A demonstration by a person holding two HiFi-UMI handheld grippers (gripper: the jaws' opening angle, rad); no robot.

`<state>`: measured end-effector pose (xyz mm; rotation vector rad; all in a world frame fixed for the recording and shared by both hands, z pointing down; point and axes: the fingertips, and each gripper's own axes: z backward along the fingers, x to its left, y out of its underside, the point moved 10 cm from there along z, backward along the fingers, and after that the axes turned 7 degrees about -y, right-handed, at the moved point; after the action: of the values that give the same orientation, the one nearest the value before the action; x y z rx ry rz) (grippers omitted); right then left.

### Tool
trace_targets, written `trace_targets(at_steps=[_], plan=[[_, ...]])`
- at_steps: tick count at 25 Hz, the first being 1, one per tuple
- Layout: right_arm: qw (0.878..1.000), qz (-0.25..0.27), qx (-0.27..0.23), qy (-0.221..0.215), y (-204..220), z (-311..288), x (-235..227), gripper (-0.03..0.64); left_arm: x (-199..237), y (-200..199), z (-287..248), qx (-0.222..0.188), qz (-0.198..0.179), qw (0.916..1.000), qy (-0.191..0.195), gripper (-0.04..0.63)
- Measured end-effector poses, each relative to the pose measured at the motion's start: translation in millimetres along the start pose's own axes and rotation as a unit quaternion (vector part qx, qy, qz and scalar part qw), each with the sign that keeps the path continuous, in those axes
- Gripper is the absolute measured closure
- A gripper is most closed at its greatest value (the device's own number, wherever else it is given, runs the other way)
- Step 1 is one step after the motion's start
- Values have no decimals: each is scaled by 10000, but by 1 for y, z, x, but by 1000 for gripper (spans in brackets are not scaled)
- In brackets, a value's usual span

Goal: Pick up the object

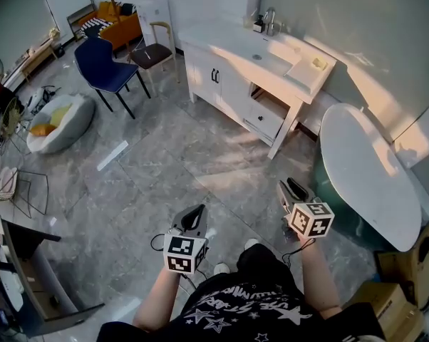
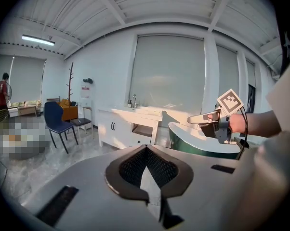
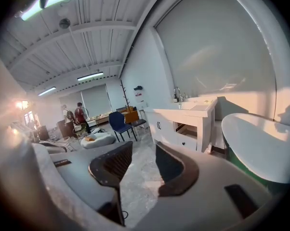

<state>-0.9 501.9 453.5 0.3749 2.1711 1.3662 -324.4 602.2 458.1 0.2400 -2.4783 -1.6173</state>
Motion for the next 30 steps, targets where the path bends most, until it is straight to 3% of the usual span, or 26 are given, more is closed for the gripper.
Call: trace_targets(at_steps=[4,8,12,19,22,30], plan=[[9999,-14,71,112,-5,-28,-23,378,1,6,-21,308,114,9995,-4,580],[9997,-96,10,224,-20,-71,-58,340,11,-6,-58,358,104,9991,-195,580],[9997,-194,-20,177,-46,-118,-100,334,19,-40,-113,252,53,9987,-442,580],[9991,-377,-111,127,-107,-171,-189,333,-2,-115,-221,339,22,9990,-274,580],[9988,-419,-164,189,-130,-189,-233,333,-7,-136,-271,200,-144,9991,-342,580],[9983,-479,-246,237,-184,-237,-329,333,-37,-193,-380,113,-118,9995,-258,580]])
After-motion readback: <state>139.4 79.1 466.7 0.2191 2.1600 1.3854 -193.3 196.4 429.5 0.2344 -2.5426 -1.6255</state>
